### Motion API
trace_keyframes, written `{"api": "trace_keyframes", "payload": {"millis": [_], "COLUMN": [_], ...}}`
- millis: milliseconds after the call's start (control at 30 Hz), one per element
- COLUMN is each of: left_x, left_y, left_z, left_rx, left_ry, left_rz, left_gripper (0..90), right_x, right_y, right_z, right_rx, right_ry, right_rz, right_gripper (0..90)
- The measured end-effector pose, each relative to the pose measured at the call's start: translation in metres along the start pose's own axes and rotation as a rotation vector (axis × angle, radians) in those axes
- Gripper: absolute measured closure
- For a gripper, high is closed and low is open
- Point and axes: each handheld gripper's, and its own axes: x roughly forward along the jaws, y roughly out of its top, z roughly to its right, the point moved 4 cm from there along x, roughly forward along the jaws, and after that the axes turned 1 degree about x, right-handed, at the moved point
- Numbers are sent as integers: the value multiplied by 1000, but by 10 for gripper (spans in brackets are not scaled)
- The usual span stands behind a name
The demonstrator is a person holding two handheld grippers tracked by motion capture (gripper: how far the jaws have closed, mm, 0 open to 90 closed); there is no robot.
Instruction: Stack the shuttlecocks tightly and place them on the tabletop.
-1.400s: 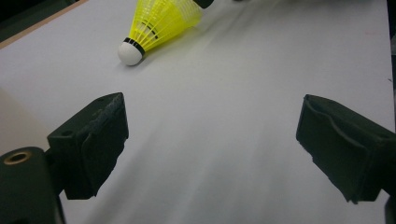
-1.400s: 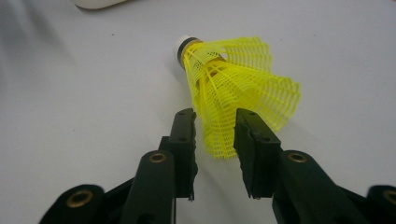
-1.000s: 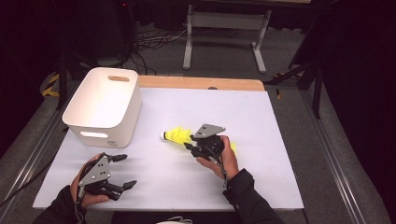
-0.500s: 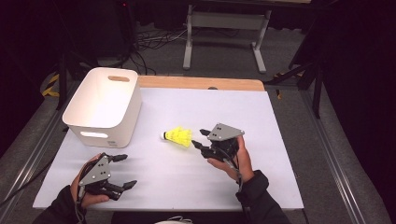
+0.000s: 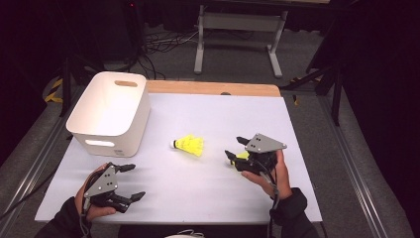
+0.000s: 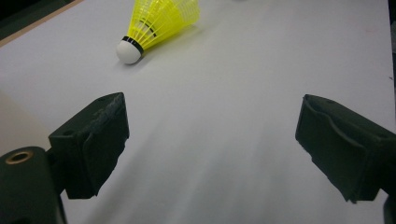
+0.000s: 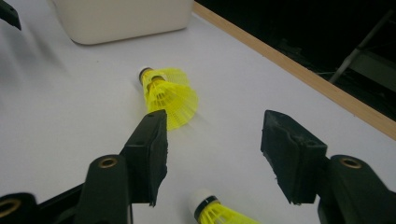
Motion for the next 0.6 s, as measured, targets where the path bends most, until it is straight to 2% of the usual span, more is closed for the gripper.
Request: {"api": "trace_keyframes", "payload": {"millis": [167,200,333,400,467,600], "left_x": [0,0,0,0,0,0], "left_y": [0,0,0,-1,-1,-1], "left_z": [0,0,-1,-1,-1,-1], "left_rx": [-3,2,2,1,3,3], "left_ry": [2,2,3,2,3,3], "left_rz": [1,-1,-2,-4,-5,-6], "left_gripper": [106,106,106,106,106,106], "right_x": [-7,-9,-12,-13,-14,-14], "right_y": [-12,-17,-27,-29,-41,-52], "right_z": [5,6,8,8,10,11], "right_rx": [12,18,23,30,35,47], "right_ry": [-16,-17,-33,-26,-37,-30], "right_rz": [-16,-17,-30,-31,-48,-64], "right_gripper": [383,343,278,265,216,203]}}
